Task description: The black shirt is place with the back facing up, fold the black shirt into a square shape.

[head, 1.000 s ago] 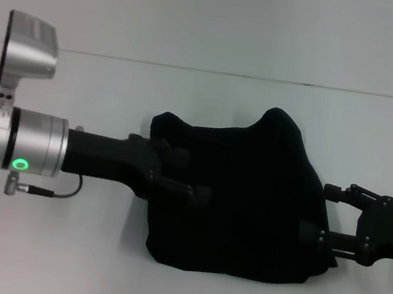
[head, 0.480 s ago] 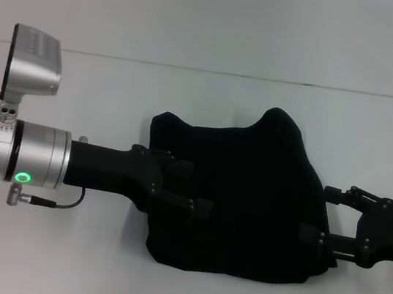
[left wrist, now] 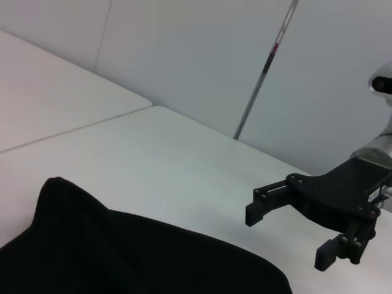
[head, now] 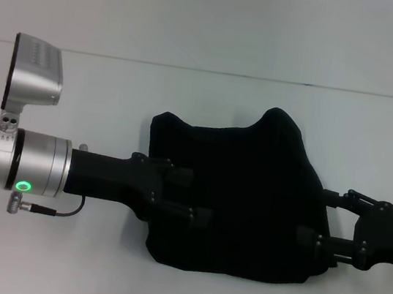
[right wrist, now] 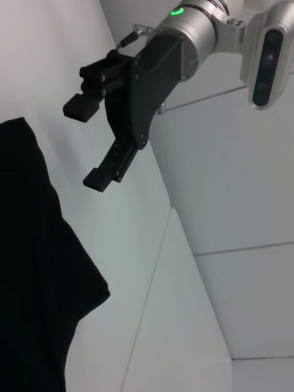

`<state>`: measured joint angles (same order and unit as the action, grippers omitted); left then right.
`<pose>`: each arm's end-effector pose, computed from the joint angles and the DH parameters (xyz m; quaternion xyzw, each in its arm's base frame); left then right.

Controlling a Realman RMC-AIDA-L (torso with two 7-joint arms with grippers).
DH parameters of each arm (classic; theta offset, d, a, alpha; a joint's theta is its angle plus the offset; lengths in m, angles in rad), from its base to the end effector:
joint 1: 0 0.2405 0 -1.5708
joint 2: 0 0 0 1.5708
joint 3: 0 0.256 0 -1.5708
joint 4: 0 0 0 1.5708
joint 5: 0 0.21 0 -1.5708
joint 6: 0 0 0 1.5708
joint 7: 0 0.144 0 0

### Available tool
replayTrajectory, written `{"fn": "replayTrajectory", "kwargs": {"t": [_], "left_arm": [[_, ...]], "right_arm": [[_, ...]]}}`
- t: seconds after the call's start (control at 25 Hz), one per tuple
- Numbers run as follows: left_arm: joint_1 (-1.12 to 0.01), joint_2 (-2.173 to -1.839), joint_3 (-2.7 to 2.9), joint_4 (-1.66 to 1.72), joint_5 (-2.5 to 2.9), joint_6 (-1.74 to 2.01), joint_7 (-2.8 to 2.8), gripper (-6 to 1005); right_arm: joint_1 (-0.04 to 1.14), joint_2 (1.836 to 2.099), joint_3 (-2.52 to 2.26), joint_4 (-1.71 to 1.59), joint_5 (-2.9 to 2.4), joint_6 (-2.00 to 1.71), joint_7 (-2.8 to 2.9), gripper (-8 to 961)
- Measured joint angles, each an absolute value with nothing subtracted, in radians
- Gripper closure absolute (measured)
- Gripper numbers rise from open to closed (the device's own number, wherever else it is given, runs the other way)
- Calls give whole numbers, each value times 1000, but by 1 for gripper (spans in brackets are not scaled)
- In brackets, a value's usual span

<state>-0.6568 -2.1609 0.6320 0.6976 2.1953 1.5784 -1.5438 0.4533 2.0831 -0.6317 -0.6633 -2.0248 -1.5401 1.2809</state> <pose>-0.2211 0.3414 -0.0318 -0.9469 -0.2393 -0.2072 0.0569 0.2921 0.3124 0.0044 -0.9340 0.2139 0.2282 0.1727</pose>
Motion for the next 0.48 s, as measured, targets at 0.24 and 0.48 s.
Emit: {"fn": "replayTrajectory", "kwargs": {"t": [0.24,0.48], "left_arm": [[-651,-2162,661,695,2197,1575,-1543,53],[-646,-2161,669,695,2196,1569,-1548,53]], "right_arm": [[453,2082,-632,-657,-2025,-1530,1281,8],[452,2082,-632,-657,-2025,-1528,1281,8]]}}
